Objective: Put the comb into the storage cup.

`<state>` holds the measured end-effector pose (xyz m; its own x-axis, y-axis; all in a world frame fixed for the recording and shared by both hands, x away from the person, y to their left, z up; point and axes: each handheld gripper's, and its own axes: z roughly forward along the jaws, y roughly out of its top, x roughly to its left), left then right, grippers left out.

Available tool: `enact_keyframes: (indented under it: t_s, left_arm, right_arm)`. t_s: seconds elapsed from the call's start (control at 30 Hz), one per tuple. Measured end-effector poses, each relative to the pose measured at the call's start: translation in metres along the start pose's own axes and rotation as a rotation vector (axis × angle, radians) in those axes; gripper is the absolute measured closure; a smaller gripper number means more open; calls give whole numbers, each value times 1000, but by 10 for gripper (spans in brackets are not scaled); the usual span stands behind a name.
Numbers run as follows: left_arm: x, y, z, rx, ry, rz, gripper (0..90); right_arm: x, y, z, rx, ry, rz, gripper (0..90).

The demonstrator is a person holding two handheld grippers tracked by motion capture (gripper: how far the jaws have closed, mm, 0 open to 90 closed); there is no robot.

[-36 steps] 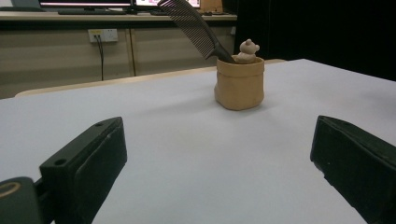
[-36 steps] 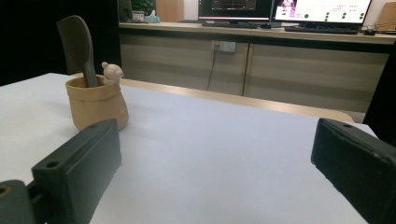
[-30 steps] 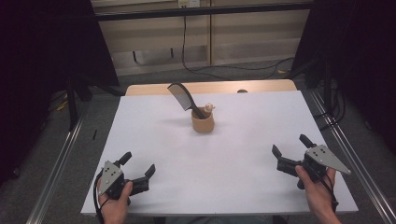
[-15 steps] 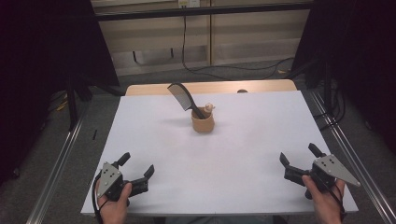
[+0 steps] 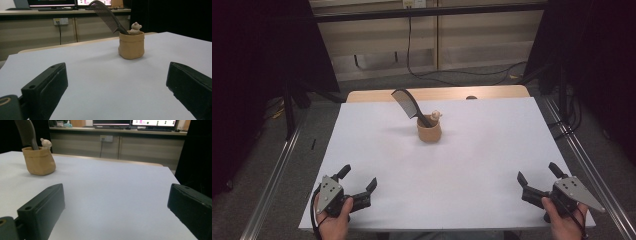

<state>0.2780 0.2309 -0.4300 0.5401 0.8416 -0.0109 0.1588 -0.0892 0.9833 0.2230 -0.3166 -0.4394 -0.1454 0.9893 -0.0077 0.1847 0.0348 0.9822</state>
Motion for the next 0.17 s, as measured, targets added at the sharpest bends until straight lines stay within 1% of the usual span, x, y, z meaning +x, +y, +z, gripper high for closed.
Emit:
enact_keyframes:
  t_s: [0.07, 0.1, 0.17]
  left_arm:
    - [1, 0, 0, 0, 2, -1, 37]
    - [2, 0, 1, 0, 2, -5, 38]
    - [2, -1, 1, 3, 4, -6, 37]
  right_arm:
    - [0, -1, 2, 11, -5, 3, 6]
    - [0, -1, 3, 12, -16, -3, 8]
    - [0, -1, 6, 12, -13, 10, 11]
